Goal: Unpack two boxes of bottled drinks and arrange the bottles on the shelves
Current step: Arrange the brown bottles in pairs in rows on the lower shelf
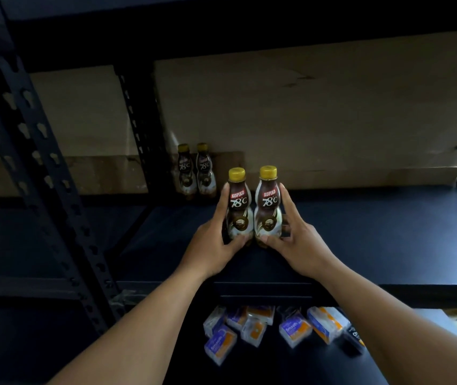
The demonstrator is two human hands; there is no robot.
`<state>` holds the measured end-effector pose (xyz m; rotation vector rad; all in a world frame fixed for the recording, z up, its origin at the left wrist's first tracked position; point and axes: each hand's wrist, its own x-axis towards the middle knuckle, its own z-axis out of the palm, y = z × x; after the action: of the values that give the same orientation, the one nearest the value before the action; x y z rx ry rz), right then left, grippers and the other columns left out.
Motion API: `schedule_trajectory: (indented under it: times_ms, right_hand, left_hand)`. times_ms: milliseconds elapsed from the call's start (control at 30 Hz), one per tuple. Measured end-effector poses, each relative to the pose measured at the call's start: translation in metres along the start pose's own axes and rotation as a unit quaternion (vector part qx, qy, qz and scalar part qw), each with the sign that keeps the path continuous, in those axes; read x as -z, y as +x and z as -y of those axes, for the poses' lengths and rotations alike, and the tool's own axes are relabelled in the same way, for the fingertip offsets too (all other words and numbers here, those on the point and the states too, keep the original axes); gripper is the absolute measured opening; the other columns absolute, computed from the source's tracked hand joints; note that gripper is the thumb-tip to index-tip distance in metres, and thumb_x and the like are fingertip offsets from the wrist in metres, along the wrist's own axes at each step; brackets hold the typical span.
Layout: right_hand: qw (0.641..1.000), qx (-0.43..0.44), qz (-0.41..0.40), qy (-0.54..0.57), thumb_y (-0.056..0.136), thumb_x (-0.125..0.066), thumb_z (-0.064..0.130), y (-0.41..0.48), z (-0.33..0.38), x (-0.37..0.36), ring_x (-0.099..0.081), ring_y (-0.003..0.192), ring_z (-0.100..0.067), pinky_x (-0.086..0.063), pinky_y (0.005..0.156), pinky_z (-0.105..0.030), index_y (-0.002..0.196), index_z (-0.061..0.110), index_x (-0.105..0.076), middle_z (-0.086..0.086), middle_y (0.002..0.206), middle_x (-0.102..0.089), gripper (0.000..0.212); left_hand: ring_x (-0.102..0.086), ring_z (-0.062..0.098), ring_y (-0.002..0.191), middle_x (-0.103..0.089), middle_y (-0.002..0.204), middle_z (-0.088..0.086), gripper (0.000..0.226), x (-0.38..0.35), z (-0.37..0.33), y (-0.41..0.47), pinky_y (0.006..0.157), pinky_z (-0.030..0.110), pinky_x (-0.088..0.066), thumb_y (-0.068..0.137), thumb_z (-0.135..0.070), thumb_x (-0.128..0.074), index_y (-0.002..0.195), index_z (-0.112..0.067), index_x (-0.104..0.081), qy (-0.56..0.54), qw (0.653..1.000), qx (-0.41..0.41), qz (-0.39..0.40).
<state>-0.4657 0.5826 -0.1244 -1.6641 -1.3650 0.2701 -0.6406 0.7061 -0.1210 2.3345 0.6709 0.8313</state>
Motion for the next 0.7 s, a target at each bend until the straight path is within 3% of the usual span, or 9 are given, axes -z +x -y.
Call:
schedule_trajectory:
  times_ms: [133, 233, 400, 500, 600, 700]
  right_hand:
    - [1.000, 0.005, 0.001, -0.004, 0.092, -0.075, 0.032, 0.001, -0.003, -0.001, -0.062, 0.117, 0.002, -0.046, 0.099, -0.021, 0.150, 0.067, 0.011, 0.021, 0.138, -0.061, 0.109]
    - [1.000, 0.006, 0.001, 0.002, 0.093, -0.075, 0.031, 0.003, -0.007, -0.001, -0.061, 0.117, 0.006, -0.045, 0.095, -0.013, 0.149, 0.068, 0.010, 0.024, 0.135, -0.062, 0.109]
    - [0.999, 0.015, 0.026, -0.016, 0.093, -0.075, 0.028, 0.012, -0.010, 0.006, -0.063, 0.115, 0.004, -0.050, 0.104, -0.027, 0.150, 0.065, 0.014, 0.023, 0.132, -0.063, 0.112]
    - [0.999, 0.011, 0.035, -0.017, 0.092, -0.076, 0.027, 0.028, -0.017, 0.013, -0.067, 0.110, 0.001, -0.054, 0.103, -0.036, 0.149, 0.067, 0.013, 0.020, 0.127, -0.067, 0.113]
    - [1.000, 0.008, 0.018, -0.022, 0.091, -0.077, 0.027, 0.049, -0.030, 0.016, -0.069, 0.105, 0.000, -0.056, 0.099, -0.035, 0.149, 0.067, 0.010, 0.020, 0.121, -0.069, 0.112]
    - [0.999, -0.004, 0.003, -0.037, 0.091, -0.077, 0.028, 0.073, -0.047, 0.020, -0.068, 0.105, 0.000, -0.054, 0.097, -0.031, 0.150, 0.064, 0.010, 0.021, 0.118, -0.067, 0.112]
  left_hand:
    - [-0.050, 0.012, 0.136, -0.045, 0.154, -0.016, 0.106, 0.000, 0.000, 0.000, 0.110, 0.039, -0.043, 0.093, -0.046, -0.068, 0.143, -0.067, 0.022, 0.008, 1.000, -0.004, 0.003]
    - [-0.052, 0.010, 0.133, -0.045, 0.153, -0.017, 0.106, -0.002, 0.001, 0.001, 0.109, 0.038, -0.044, 0.093, -0.046, -0.069, 0.144, -0.066, 0.022, 0.009, 1.000, -0.008, 0.000]
    - [-0.054, 0.007, 0.131, -0.046, 0.149, -0.024, 0.109, 0.000, 0.006, 0.014, 0.107, 0.031, -0.043, 0.092, -0.039, -0.073, 0.143, -0.069, 0.018, 0.013, 1.000, -0.013, 0.012]
    - [-0.055, 0.010, 0.130, -0.046, 0.151, -0.019, 0.110, -0.003, 0.010, 0.031, 0.106, 0.031, -0.042, 0.092, -0.039, -0.072, 0.141, -0.070, 0.021, 0.032, 0.999, -0.014, 0.020]
    - [-0.055, 0.017, 0.131, -0.047, 0.153, -0.011, 0.110, -0.014, 0.015, 0.054, 0.109, 0.041, -0.044, 0.093, -0.040, -0.070, 0.139, -0.071, 0.025, 0.049, 0.999, -0.006, 0.016]
    - [-0.053, 0.019, 0.133, -0.047, 0.153, -0.007, 0.105, -0.030, 0.022, 0.082, 0.109, 0.041, -0.043, 0.093, -0.041, -0.069, 0.146, -0.064, 0.019, 0.053, 0.999, 0.003, 0.007]
